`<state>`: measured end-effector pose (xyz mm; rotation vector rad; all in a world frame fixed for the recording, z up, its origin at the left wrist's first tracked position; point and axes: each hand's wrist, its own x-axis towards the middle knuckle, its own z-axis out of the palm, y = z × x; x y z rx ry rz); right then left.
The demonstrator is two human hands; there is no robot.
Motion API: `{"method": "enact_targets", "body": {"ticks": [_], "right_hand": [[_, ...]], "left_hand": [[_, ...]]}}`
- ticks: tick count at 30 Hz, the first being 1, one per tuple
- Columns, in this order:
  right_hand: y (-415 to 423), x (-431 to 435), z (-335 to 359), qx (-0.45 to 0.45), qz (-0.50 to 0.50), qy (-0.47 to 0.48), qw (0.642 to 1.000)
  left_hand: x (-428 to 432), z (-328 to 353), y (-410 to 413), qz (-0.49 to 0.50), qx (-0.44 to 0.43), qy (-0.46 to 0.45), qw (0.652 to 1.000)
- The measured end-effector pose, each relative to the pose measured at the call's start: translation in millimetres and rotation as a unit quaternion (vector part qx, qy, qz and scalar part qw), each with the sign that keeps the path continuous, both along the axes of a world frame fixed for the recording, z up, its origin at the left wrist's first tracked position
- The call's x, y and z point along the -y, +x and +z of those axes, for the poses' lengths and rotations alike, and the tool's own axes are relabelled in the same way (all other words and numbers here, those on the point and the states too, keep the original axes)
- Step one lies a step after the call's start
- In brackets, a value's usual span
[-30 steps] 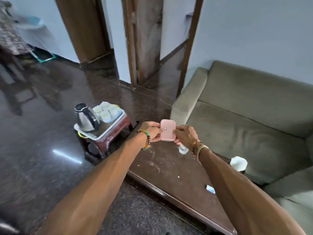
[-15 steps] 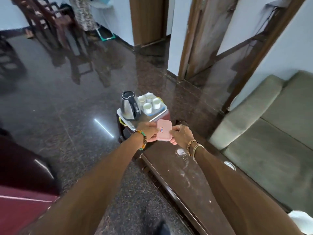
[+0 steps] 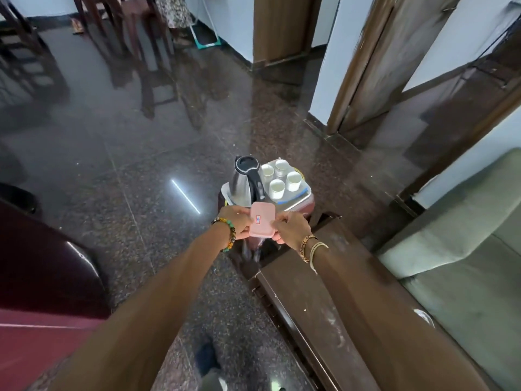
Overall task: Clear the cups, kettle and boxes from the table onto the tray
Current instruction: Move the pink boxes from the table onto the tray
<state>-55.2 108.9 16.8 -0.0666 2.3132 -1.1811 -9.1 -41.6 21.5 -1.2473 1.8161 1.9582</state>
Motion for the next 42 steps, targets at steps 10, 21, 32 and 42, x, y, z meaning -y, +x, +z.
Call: {"method": "enact_targets", "body": {"ticks": [10, 21, 32, 42], "right_hand": [[-51, 57, -2, -0.006, -0.087, 0.007, 0.996], [-112, 29, -49, 0.045, -0.182, 0.023, 0.982], [-185, 6, -79, 0.068, -0.231, 0.046, 0.970], [-192, 28, -156, 0.146, -0.299, 0.061, 0.941]], "left_hand": [[61, 4, -77, -0.103, -0.017, 0.007, 0.994], [32, -38, -164, -0.178, 0.024, 0.034, 0.983], [-1, -63, -251, -0.219, 0.038, 0.027, 0.975], [6, -138, -279, -0.389, 0.094, -0.139, 0.906]]}}
